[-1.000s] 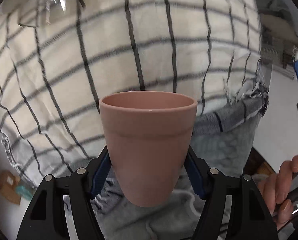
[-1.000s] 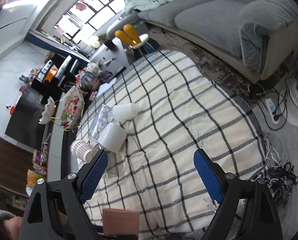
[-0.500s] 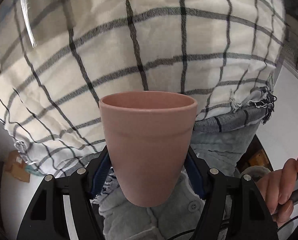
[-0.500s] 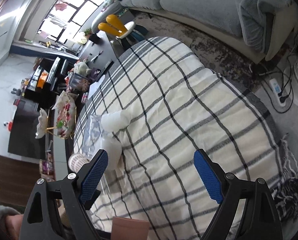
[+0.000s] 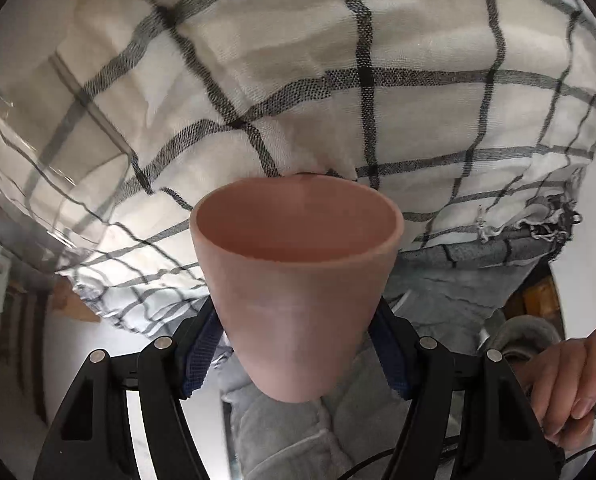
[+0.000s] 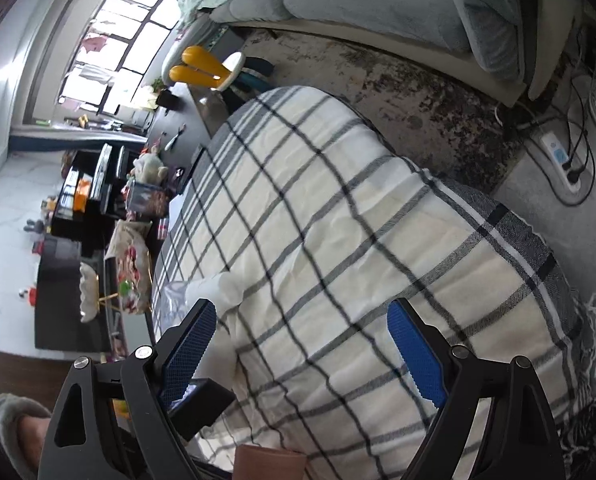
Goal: Flip cup upside down
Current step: 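Rotate the pink cup with the left gripper so its opening faces down, then lower the pink cup rim-first onto the table and open the left gripper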
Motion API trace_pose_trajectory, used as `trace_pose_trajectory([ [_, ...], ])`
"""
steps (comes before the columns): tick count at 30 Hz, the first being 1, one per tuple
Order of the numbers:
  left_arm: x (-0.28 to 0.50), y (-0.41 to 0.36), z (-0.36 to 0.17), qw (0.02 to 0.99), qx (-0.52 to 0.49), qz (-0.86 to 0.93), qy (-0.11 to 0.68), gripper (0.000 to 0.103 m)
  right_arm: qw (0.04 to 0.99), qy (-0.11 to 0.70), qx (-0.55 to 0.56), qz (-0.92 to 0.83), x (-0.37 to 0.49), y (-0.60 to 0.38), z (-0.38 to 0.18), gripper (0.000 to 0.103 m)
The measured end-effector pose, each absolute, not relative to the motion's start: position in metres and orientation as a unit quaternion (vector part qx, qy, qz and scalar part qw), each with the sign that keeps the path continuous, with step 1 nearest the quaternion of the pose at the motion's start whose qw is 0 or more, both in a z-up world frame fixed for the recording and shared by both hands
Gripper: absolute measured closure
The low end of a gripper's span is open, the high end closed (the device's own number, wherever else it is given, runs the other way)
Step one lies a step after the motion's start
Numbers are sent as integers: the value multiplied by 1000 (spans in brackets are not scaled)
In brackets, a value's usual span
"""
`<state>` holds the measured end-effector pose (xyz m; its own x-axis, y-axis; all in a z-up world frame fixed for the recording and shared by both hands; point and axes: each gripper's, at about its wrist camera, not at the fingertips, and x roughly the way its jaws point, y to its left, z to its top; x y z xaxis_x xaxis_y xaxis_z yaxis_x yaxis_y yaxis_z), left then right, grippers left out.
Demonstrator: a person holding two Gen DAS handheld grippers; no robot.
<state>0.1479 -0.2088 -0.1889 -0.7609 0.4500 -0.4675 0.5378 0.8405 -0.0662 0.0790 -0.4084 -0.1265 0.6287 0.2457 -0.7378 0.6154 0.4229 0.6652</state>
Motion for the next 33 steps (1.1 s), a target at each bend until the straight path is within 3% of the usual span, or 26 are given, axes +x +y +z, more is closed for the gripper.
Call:
trace_pose_trajectory([
  [11,169,-245,-192,201,327,-79,920,34,718,388,567,-116,84,-427,-136,15],
  [23,185,-279,-185,279,375,-106,877,32,724,370,565,-138,72,-444,-131,15],
  [25,183,-283,-172,304,383,-115,864,27,730,371,558,-133,70,-442,-126,15],
  [27,184,-287,-152,343,386,-128,847,11,739,370,548,-129,67,-440,-117,15],
  [33,170,-273,-94,447,355,-160,805,2,774,377,494,-118,54,-422,-82,15],
])
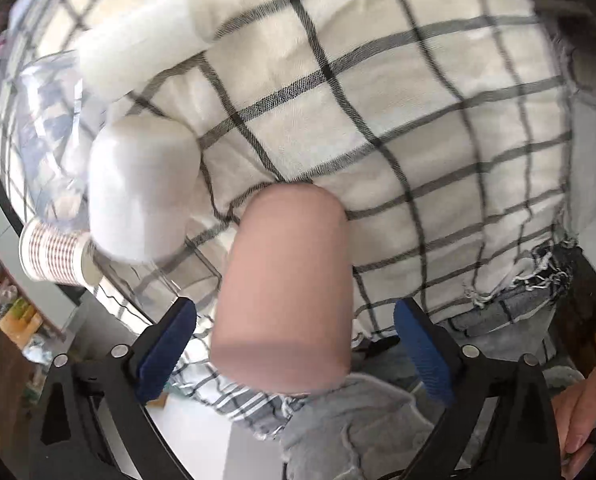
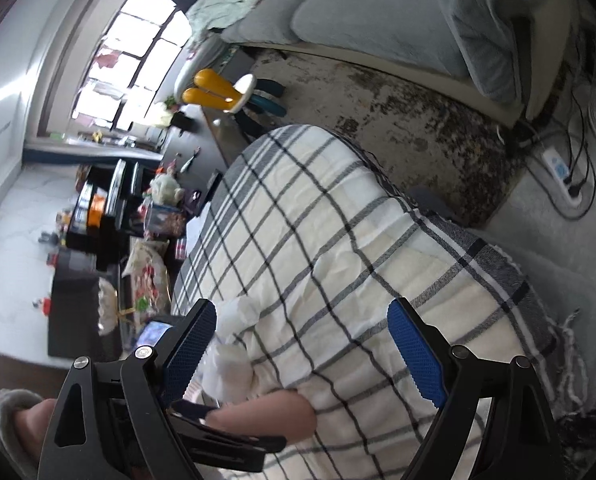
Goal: Flip cup upside down
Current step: 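Lower the pink cup rim-first onto the table and open the left gripper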
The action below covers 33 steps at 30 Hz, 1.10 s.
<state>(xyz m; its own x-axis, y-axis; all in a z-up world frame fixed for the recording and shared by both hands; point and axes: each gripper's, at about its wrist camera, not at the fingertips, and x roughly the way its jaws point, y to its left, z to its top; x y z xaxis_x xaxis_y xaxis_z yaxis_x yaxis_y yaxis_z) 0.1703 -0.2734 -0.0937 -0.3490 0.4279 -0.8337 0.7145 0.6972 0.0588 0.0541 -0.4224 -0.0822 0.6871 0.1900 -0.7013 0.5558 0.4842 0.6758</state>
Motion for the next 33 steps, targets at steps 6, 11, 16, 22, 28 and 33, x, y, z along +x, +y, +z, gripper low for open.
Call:
trace_pose_trajectory([
  [6,142,-243,-39,568,310,-192,738,2,815,388,417,-107,38,-388,-44,15],
  [11,122,-214,-5,656,256,-209,678,2,849,398,333,-96,23,-345,-15,15],
  [16,89,-167,7,734,190,-200,620,2,886,380,244,-104,7,-298,7,14],
  [22,59,-97,14,819,104,-136,548,2,909,361,180,-108,-12,-250,8,9],
  [28,32,-41,7,863,14,-91,497,2,926,341,118,-110,-24,-214,3,9],
  [33,11,-17,7,893,-24,-62,446,2,944,300,69,-121,-37,-193,3,5],
])
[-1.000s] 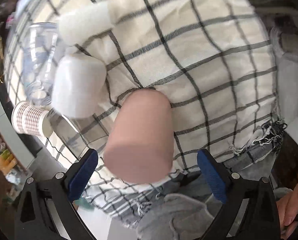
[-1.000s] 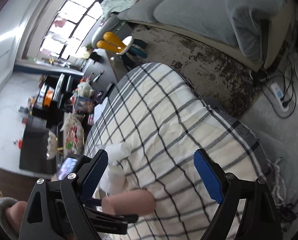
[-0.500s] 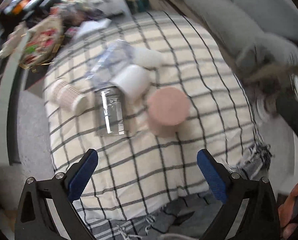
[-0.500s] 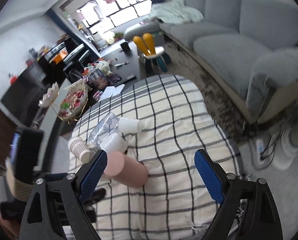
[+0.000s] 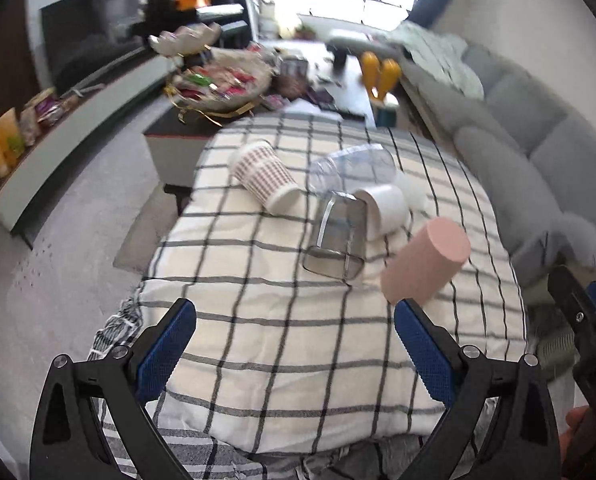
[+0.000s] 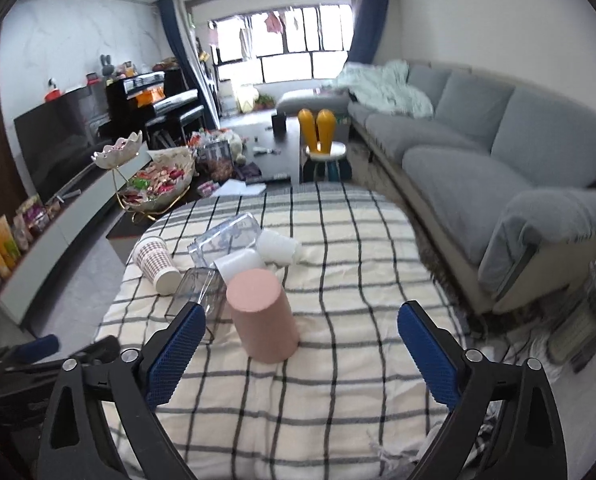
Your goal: Flip cup upside down
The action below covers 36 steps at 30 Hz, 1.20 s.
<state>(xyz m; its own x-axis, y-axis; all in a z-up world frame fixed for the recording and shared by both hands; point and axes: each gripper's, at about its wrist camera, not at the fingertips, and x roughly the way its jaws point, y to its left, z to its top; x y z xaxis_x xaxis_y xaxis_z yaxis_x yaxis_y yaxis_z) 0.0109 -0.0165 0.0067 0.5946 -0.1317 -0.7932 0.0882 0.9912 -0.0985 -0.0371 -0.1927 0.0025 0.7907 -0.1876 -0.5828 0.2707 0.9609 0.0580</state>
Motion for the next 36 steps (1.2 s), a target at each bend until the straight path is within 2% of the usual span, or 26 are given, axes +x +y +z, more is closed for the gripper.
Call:
trace_pose_trajectory([
  [4,-5,-4,14,921,-31,-42,386,0,952,278,54,-117,-44,-181,2,1],
  [11,-28,7,18,951,-18,-18,307,0,958,265,32,-107,-50,-165,-5,1],
  [36,-40,3,27,958,-11,-29,286,0,963,242,39,-115,-61,-170,1,1],
])
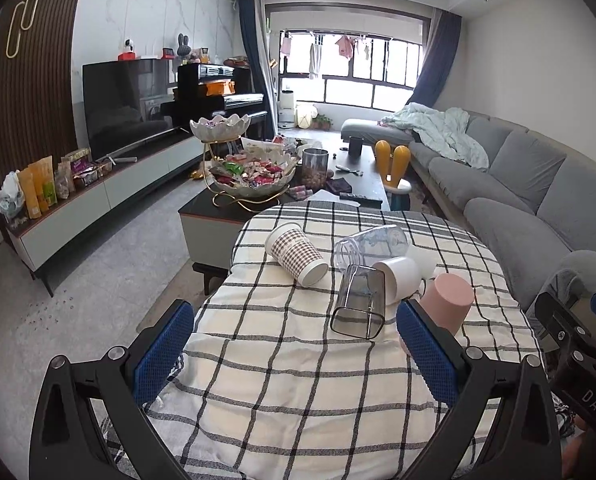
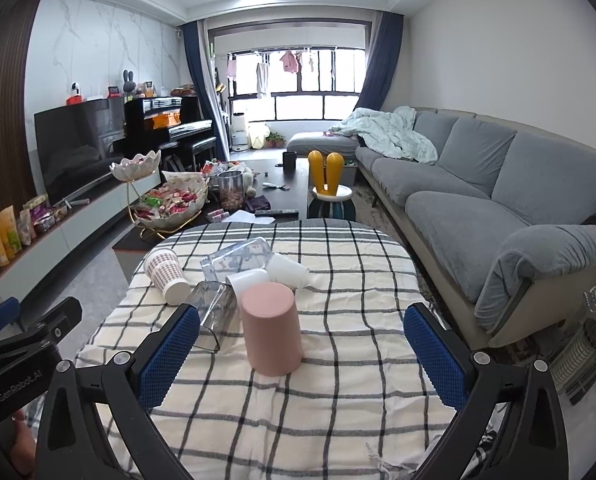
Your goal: Flip cup upside down
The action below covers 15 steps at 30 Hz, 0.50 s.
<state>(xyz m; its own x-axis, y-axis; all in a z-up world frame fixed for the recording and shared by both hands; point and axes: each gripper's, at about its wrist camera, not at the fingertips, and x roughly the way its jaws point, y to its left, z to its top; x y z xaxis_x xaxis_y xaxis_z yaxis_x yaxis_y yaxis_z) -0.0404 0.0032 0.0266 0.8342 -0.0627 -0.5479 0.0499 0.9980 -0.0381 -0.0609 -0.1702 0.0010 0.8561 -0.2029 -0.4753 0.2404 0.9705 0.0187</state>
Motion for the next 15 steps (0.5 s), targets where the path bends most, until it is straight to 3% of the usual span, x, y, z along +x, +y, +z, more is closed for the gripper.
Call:
trace_pose_trajectory([
  [15,-41,2,29,959,-3,-31,281,0,963,242,40,-114,-61,-171,1,1],
])
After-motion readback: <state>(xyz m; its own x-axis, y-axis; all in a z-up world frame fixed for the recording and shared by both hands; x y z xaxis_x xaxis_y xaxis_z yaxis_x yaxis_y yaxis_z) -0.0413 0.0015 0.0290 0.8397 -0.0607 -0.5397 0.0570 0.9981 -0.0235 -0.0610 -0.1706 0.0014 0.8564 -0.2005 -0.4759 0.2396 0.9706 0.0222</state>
